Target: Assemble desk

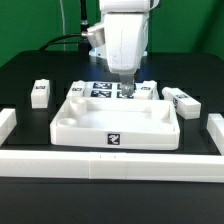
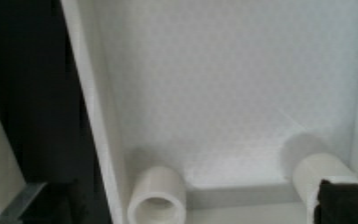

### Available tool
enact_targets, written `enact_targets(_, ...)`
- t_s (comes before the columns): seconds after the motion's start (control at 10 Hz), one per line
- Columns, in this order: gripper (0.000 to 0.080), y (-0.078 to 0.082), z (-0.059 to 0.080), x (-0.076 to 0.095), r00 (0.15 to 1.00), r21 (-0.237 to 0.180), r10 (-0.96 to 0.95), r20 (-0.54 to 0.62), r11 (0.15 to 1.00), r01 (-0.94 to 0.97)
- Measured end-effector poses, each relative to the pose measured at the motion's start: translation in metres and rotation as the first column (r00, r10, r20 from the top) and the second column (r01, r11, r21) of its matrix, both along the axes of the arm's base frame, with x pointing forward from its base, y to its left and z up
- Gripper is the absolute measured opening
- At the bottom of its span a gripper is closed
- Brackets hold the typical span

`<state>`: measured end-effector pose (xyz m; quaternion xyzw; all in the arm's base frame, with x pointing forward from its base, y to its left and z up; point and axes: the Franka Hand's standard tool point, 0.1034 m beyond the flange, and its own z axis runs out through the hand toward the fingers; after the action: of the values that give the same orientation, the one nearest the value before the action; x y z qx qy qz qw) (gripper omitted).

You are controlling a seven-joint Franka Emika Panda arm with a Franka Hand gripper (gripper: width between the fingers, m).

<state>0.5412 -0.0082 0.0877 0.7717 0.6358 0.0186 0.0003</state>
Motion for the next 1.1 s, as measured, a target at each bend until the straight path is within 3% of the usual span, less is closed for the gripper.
enact_targets(0.3,0.0649,-0.004,-0.004,-0.005,0.999,-0.002,0.038,0.0,0.999,-0.038)
enact_targets(0.5,0.0649,-0.022,-0.02,-0.032,0.991,-0.004,0.133,-0.003,0.991,-0.133)
enact_targets(0.7,0.0649,-0.036,-0.033,-0.053,0.995,0.005,0.093,-0.033,0.996,-0.093)
enact_targets(1.1,0.0649,-0.037,-0.035,-0.054,0.997,0.007,0.062,-0.04,0.998,-0.061)
